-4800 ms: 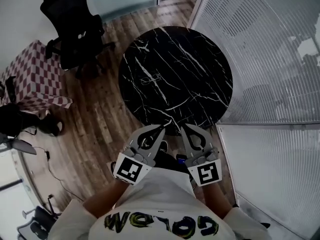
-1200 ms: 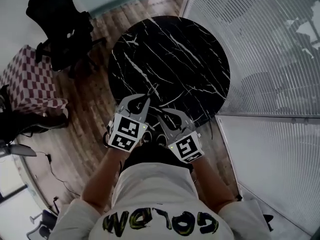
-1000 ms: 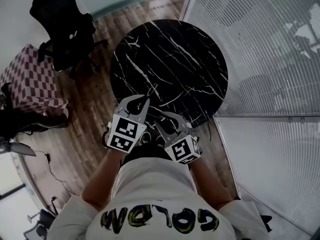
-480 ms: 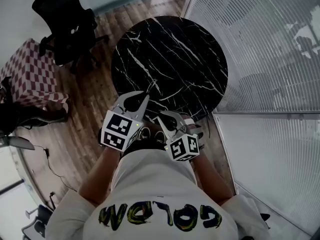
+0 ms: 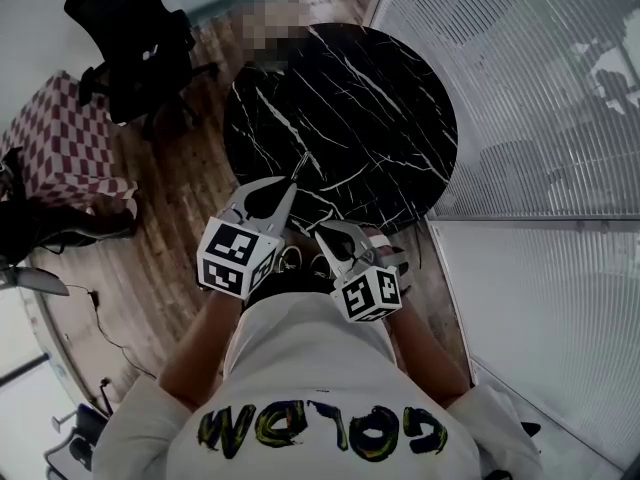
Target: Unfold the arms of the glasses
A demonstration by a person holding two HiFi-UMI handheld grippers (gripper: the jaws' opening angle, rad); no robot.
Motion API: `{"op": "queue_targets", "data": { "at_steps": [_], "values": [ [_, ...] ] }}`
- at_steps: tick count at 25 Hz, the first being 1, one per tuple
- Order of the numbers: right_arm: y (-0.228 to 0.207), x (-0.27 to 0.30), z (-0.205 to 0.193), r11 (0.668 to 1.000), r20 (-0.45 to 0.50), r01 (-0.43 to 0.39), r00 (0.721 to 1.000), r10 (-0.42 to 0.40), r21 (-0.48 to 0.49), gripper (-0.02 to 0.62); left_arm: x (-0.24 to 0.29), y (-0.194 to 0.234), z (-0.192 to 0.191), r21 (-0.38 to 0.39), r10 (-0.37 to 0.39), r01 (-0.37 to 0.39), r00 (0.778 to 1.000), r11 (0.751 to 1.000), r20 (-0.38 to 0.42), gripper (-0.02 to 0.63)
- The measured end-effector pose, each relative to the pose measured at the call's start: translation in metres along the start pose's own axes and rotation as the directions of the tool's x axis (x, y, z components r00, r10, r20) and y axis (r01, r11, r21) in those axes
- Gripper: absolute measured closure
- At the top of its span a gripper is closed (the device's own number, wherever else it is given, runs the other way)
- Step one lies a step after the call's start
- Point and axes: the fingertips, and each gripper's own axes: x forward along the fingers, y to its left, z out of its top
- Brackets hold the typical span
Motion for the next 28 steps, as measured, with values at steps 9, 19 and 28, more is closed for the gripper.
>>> {"op": "queue_targets", "data": {
  "at_steps": [9, 19, 28],
  "values": [
    [0.0, -0.008, 0.006, 0.977, 0.08, -0.034, 0.997, 0.017, 0.212, 0.537, -0.003, -0.006, -0.015, 0.045, 0.007, -0.006, 0.999, 0.999, -0.041, 0.588],
    [-0.048, -0.029, 0.043, 0.802, 0.294, -0.086, 0.949, -0.115, 0.592, 0.548, 0.001, -0.021, -0.029, 0.065, -0.005, 0.009, 0.998, 0.998, -0.065, 0.588],
    [-0.068, -0.021, 0.047, 0.676, 0.283, -0.085, 0.94, -0.189, 0.732, 0.55, -0.002, -0.032, -0.03, 0.058, -0.017, 0.019, 0.999, 0.998, -0.046, 0.588]
  ]
}}
